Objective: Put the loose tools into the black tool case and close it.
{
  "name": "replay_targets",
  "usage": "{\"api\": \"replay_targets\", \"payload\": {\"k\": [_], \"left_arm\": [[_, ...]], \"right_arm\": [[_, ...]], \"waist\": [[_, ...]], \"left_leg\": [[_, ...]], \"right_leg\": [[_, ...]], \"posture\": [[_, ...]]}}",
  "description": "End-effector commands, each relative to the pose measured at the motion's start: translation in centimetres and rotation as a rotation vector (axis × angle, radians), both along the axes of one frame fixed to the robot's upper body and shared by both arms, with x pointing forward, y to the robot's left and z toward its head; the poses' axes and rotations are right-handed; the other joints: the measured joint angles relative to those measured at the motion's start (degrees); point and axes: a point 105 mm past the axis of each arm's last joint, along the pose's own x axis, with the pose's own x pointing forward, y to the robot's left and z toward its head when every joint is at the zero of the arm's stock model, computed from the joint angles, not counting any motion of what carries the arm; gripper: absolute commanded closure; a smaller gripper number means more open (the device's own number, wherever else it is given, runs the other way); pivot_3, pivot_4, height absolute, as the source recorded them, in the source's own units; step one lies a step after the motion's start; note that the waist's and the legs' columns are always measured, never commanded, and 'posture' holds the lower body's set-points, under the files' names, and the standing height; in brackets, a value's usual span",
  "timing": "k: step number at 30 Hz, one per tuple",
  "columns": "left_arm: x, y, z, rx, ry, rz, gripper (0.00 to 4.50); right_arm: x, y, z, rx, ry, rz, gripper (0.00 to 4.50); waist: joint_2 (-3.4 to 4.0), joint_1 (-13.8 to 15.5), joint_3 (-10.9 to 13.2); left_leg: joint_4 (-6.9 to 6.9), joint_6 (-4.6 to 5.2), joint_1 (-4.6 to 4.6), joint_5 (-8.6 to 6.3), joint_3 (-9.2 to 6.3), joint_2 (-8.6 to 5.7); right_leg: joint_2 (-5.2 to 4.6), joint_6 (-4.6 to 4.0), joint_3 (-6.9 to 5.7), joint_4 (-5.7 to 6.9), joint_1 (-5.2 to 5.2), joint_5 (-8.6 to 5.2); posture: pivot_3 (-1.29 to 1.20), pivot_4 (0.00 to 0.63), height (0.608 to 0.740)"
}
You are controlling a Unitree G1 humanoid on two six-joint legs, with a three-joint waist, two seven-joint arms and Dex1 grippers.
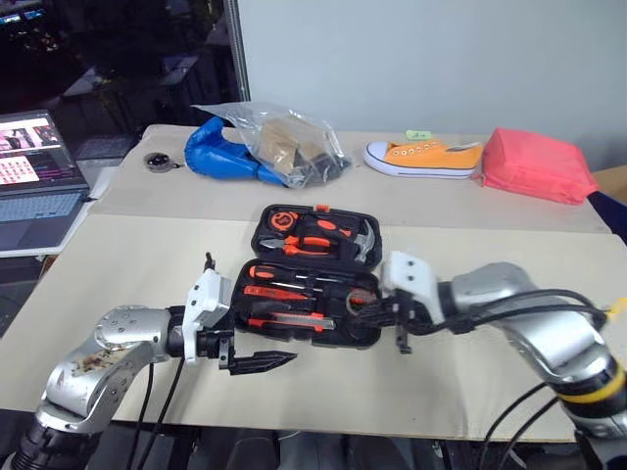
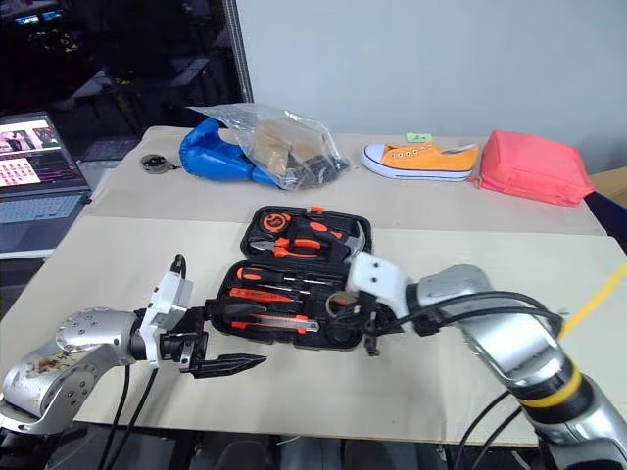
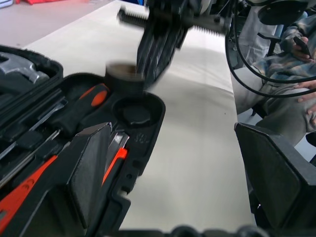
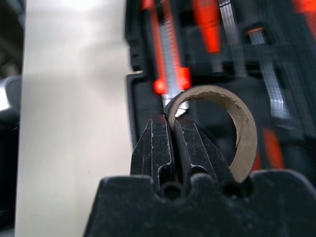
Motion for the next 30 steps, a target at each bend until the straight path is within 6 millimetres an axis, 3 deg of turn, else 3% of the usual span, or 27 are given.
{"api": "replay_targets", "payload": {"k": [1, 4, 10, 13, 14, 18, 20, 26, 30], "left_arm": [[-0.1, -0.1, 1.2, 0.006, -0.061, 0.001, 0.24], [-0.2, -0.3, 1.5, 0.011, -0.067, 0.01, 0.24], [-0.2, -1.0, 1.9, 0.013, -0.074, 0.025, 0.24], [0.1, -1.1, 2.2, 0.012, -0.078, 0.044, 0.24], [0.3, -1.0, 2.3, 0.007, -0.077, 0.055, 0.24], [1.2, -0.3, 2.9, -0.018, -0.057, 0.123, 0.24], [1.8, 0.4, 3.2, -0.045, -0.028, 0.185, 0.24], [7.4, 4.4, 3.4, -0.065, -0.043, 0.642, 0.24], [11.6, 6.0, 3.5, -0.031, 0.068, 0.84, 0.24]], "right_arm": [[-0.4, -0.4, -1.4, -0.08, 0.044, 0.023, 4.49], [-1.0, -0.7, -2.4, -0.126, 0.083, 0.051, 4.49], [-0.1, -1.0, -3.6, -0.179, 0.08, 0.025, 4.49], [-0.6, -1.0, -3.7, -0.183, 0.101, 0.066, 4.49], [-0.9, -0.9, -3.4, -0.169, 0.107, 0.085, 3.91], [-0.5, -0.4, -1.6, -0.056, 0.054, 0.068, 2.67], [-0.2, 0.0, 0.0, 0.046, 0.032, 0.042, 2.44], [3.0, 0.1, 5.4, 0.358, -0.126, -0.185, 2.44], [7.5, -3.2, 5.7, 0.294, -0.181, -0.492, 2.44]], "waist": [[0.0, 0.1, 0.0], [0.0, 0.0, 0.0], [-0.01, -0.2, 0.0], [-0.01, -0.1, 0.0], [-0.01, -0.1, 0.0], [-0.01, 0.1, 0.0], [-0.02, 0.1, 0.0], [-0.05, -0.3, 0.0], [-0.11, 0.1, 0.0]], "left_leg": [[0.0, 0.01, -0.05, -0.02, 0.01, -0.02], [0.0, 0.11, -0.1, -0.09, 0.02, -0.05], [-0.01, 0.12, 0.0, -0.09, -0.01, -0.01], [0.01, 0.12, 0.16, -0.09, 0.0, 0.0], [0.01, 0.12, 0.19, -0.09, 0.0, -0.01], [0.01, 0.12, 0.17, -0.09, -0.01, -0.01], [-0.02, 0.13, 0.07, -0.1, -0.01, -0.01], [0.03, 0.21, -0.01, -0.15, -0.1, -0.02], [0.09, 0.15, 0.05, -0.11, -0.13, -0.06]], "right_leg": [[-0.03, -0.15, -0.01, -0.01, -0.02, 0.08], [-0.06, -0.18, 0.0, -0.01, -0.08, 0.1], [0.0, -0.05, -0.04, 0.02, -0.01, -0.02], [0.0, 0.13, -0.03, 0.02, 0.13, -0.12], [-0.01, 0.16, -0.03, 0.02, 0.16, -0.14], [-0.01, 0.16, -0.03, 0.03, 0.14, -0.14], [0.0, 0.07, -0.04, 0.03, 0.06, -0.11], [0.02, -0.23, -0.06, 0.11, 0.04, 0.09], [0.03, -0.09, -0.08, 0.12, 0.1, 0.09]], "posture": [[0.0, 0.15, 0.74], [0.0, 0.15, 0.74], [0.0, 0.15, 0.74], [0.0, 0.15, 0.74], [0.0, 0.15, 0.74], [0.0, 0.15, 0.74], [0.0, 0.15, 0.74], [0.0, 0.15, 0.74], [0.0, 0.15, 0.74]]}}
